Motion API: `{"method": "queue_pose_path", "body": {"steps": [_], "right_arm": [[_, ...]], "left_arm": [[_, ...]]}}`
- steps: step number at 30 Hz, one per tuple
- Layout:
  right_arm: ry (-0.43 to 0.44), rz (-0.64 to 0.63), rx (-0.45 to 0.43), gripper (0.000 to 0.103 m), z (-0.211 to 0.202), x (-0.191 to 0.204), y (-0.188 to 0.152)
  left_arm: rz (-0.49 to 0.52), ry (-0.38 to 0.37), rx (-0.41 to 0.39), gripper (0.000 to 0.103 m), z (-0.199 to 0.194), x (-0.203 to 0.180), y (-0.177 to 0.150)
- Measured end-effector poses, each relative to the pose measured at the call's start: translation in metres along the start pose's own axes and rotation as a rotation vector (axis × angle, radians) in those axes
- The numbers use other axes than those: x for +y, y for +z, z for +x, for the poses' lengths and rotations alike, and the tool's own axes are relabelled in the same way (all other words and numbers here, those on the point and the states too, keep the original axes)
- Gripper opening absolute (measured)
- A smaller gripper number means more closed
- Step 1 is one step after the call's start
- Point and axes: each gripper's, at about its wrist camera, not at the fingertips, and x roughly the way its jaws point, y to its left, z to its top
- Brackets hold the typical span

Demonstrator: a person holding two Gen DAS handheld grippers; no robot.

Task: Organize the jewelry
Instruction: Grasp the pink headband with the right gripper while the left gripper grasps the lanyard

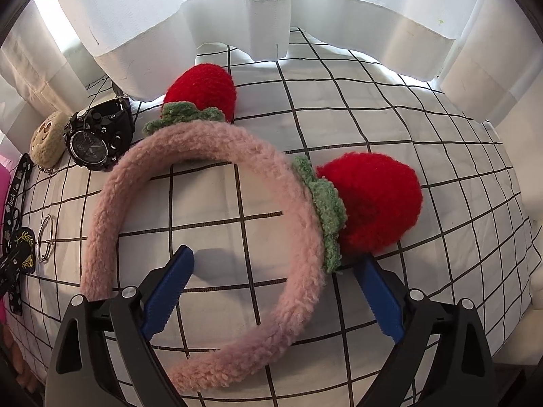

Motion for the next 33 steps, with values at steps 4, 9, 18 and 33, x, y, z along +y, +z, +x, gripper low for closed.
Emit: {"method": "queue_pose_path", "body": {"steps": [4,9,18,33], "right_arm": [[0.000,-0.016,-0.031,0.058,-0.008,0.007,-0.006],[-0.001,-0.028,-0.048,0.016,-0.013,0.010,-0.005],[0.027,0.001,-0.079,0.011,-0.022,-0.001,-0.011],[0.070,0.021,-0.170,0.011,-0.068,-0.006,-0.015]], "left_arm": [[0.013,-0.016,0.000,0.035,-0.003,-0.009,-0.002],[0.006,-0.022,-0.011,0.029,-0.010,-0.006,-0.005],[0.011,-0.002,-0.045,0.012,-0.028,0.006,-0.010],[-0.033,-0.059,-0.188,0.011,-0.096,0.020,0.002]]}}
